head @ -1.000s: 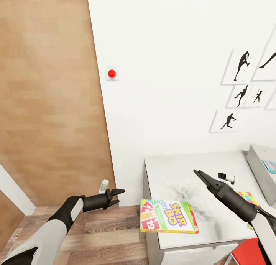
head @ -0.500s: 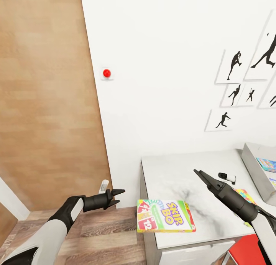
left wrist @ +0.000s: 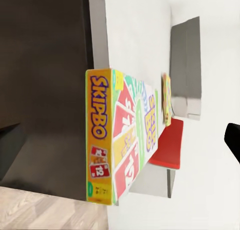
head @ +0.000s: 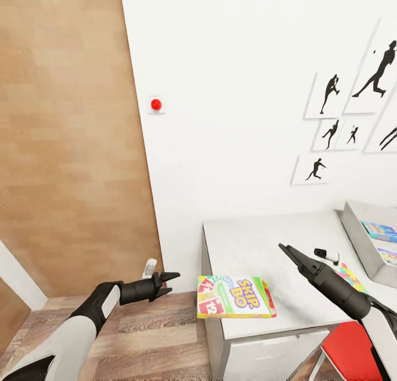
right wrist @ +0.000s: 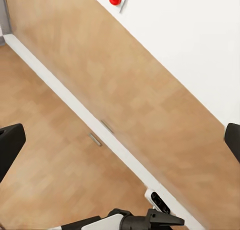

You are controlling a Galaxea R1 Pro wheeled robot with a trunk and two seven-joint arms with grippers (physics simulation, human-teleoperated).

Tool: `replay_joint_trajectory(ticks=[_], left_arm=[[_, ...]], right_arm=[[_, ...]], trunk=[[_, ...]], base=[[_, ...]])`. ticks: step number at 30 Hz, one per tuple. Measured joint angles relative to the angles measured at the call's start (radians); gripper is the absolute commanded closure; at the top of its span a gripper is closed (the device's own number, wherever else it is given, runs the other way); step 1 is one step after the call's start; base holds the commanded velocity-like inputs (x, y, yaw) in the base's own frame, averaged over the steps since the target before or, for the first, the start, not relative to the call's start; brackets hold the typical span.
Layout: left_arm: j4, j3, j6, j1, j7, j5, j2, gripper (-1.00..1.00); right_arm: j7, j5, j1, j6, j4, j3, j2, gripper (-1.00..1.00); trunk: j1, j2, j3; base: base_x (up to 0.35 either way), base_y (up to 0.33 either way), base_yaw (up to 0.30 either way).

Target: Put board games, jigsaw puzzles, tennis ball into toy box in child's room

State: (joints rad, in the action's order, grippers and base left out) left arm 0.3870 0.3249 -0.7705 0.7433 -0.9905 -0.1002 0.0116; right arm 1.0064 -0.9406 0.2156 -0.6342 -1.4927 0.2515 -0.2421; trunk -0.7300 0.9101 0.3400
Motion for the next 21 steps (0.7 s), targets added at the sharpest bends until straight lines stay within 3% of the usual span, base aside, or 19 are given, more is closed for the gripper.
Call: replay_joint_trajectory(ticks=[16, 21], left_arm=[[0.000, 0.000, 0.001, 0.000, 0.001, 0.000, 0.001, -1.00], [0.000, 0.001, 0.000, 0.000, 0.001, 0.000, 0.001, -1.00]], right_arm=[[0.000, 0.001, 0.000, 0.000, 0.000, 0.000, 0.000, -1.00], [0.001, 0.001, 0.000, 0.001, 0.000, 0.000, 0.000, -1.00]], trunk=[[0.000, 0.000, 0.000], [-0.019, 0.035, 0.016]], base=[[-0.030, -0.080, 0.000], [-0.001, -0.005, 0.000]])
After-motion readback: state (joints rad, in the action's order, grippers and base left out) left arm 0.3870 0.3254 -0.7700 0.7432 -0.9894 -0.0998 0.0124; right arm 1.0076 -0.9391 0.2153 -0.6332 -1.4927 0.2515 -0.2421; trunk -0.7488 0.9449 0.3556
